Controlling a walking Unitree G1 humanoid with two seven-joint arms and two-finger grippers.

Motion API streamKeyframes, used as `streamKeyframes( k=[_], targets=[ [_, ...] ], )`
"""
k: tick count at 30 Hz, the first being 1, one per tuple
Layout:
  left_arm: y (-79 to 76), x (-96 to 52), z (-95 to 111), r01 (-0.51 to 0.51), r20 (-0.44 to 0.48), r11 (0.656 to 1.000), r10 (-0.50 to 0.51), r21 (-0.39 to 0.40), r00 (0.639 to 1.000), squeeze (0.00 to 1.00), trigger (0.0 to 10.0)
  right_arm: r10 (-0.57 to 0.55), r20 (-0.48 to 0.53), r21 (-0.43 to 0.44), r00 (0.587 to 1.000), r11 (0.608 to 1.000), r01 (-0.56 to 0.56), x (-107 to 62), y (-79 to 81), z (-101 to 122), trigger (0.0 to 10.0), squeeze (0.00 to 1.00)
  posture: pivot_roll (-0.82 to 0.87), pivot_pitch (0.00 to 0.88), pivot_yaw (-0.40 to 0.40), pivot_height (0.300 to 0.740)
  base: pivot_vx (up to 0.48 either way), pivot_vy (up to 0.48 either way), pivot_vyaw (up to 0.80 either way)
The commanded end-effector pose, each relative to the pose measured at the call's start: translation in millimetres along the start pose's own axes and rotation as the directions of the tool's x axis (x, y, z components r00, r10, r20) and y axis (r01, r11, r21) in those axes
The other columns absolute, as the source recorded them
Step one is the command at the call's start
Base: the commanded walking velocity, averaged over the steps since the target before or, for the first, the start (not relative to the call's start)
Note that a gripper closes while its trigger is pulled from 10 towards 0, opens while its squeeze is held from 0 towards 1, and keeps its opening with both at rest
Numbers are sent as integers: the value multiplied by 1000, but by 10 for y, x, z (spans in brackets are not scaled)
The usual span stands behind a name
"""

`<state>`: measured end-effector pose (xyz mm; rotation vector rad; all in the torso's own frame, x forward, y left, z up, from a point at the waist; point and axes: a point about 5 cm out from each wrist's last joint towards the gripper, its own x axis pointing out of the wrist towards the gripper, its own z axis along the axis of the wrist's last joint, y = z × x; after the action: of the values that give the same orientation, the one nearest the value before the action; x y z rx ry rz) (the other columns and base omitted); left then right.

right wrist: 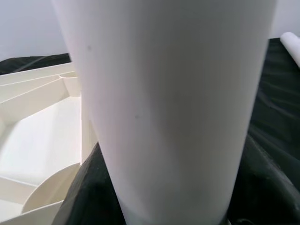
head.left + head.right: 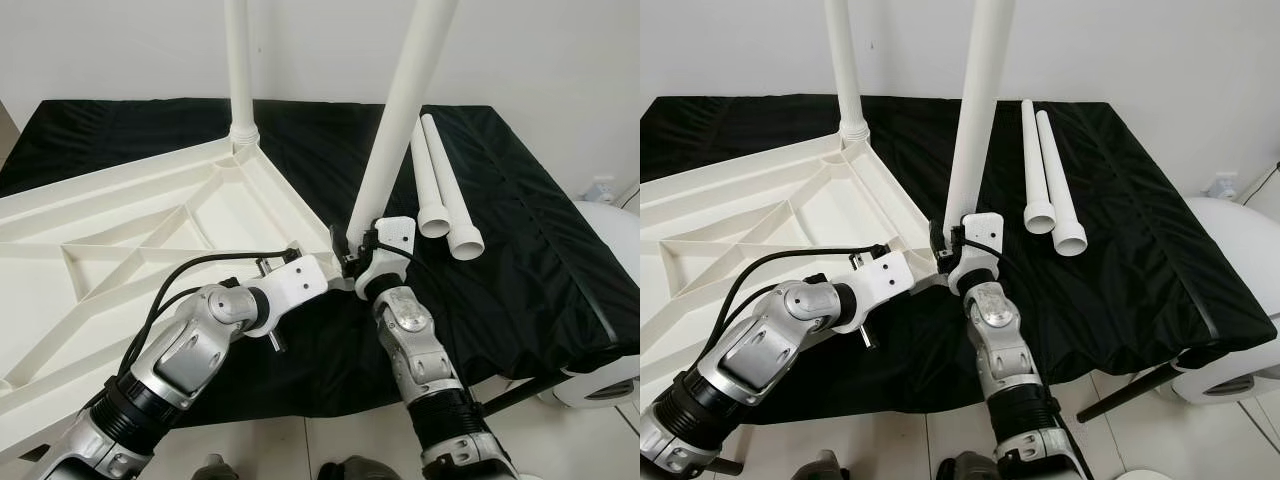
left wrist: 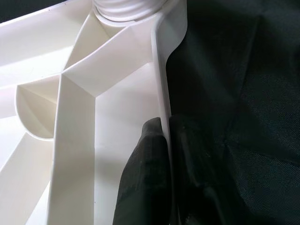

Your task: Building children table

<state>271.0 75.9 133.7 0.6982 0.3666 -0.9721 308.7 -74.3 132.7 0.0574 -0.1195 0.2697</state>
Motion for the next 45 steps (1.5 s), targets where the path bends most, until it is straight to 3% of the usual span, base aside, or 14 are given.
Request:
streamKeyframes(
  k=[1,2,3,16,18,19,20,29,34,45],
  targets=[
    [-67,37,-15,4,-20,1000,-4,21,1000,0,10000,38,-4,11,999,999,-38,-11,107,8,10000,145,43,9,-69,740,0,0,0],
    [-66,37,-15,4,-21,1000,-3,21,1000,0,10000,31,-4,7,1000,999,-31,-17,89,10,10000,455,43,9,-69,740,0,0,0],
    [-64,36,-15,3,-21,1000,-3,21,1000,0,10000,47,0,20,999,999,-47,-27,78,13,10000,1000,43,11,-69,740,0,0,0],
    [-59,31,-13,-1,-18,1000,1,19,1000,0,10000,70,22,8,997,998,-70,-90,-37,40,10000,1000,40,9,-70,740,0,0,0],
    [-54,35,-6,-4,-16,1000,4,18,1000,0,10000,109,14,-4,994,994,-109,-110,-150,43,10000,1000,37,7,-70,740,0,0,0],
    [-51,37,-3,-5,-15,1000,5,19,1000,0,10000,132,11,-7,991,991,-132,-118,-197,47,10000,780,37,6,-71,740,0,0,0],
    [-49,39,-1,-6,-15,1000,6,19,1000,0,10000,174,8,-25,985,984,-174,-126,-258,54,10000,0,36,5,-72,740,0,0,0],
    [-43,43,3,-7,-14,1000,7,21,1000,0,10000,296,-11,-50,955,954,-296,-137,-427,69,10000,0,35,4,-71,740,0,0,0],
    [-35,45,8,-7,-12,1000,7,25,1000,0,10000,463,-68,-42,884,883,-467,-128,-591,20,10000,0,36,0,-69,740,0,0,0],
    [-36,52,22,-4,-7,999,5,32,1000,0,10000,542,-109,-70,834,832,-550,-2,-627,-9,10000,0,44,0,-71,740,0,0,0]
  ],
)
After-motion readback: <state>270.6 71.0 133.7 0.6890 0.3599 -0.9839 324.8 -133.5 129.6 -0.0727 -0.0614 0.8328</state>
